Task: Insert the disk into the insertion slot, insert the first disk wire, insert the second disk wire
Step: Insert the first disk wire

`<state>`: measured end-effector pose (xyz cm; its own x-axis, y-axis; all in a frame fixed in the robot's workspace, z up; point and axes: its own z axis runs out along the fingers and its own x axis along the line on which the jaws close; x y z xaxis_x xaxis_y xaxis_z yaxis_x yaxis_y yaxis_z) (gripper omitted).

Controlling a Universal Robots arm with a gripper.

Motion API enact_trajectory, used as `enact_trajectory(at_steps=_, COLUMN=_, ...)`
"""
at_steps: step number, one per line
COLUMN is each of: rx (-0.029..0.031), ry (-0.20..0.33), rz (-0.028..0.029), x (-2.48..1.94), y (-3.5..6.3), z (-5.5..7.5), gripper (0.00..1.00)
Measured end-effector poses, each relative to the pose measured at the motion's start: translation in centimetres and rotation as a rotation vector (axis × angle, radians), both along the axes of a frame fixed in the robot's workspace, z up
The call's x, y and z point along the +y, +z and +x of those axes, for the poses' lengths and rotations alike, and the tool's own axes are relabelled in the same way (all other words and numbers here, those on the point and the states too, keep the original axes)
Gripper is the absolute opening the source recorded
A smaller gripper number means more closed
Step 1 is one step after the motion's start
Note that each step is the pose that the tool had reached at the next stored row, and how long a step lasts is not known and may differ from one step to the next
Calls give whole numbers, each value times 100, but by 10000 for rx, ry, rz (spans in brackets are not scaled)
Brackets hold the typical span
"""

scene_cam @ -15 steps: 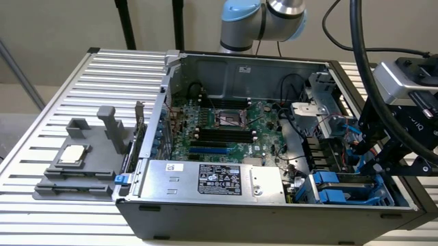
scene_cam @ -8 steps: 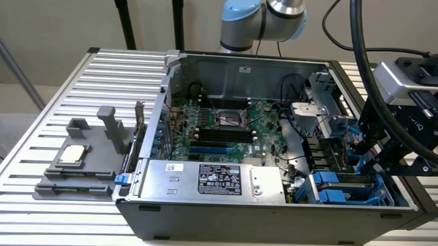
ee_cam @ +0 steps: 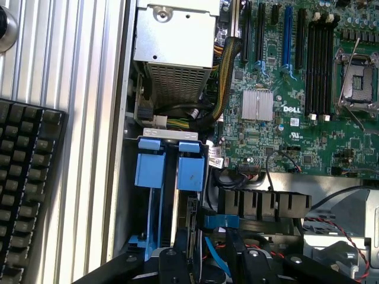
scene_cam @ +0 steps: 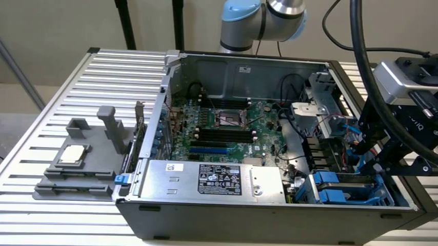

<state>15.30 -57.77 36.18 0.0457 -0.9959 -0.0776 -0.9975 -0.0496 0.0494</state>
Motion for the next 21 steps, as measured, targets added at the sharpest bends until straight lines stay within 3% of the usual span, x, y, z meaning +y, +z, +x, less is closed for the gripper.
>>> enact_trajectory(at_steps=19, rx=0, ry=0, rz=0, x=0, y=0, z=1, gripper=39)
enact_trajectory(at_steps=21, rx=3, ry=-1, rz=0, x=0, y=0, z=87, gripper=39)
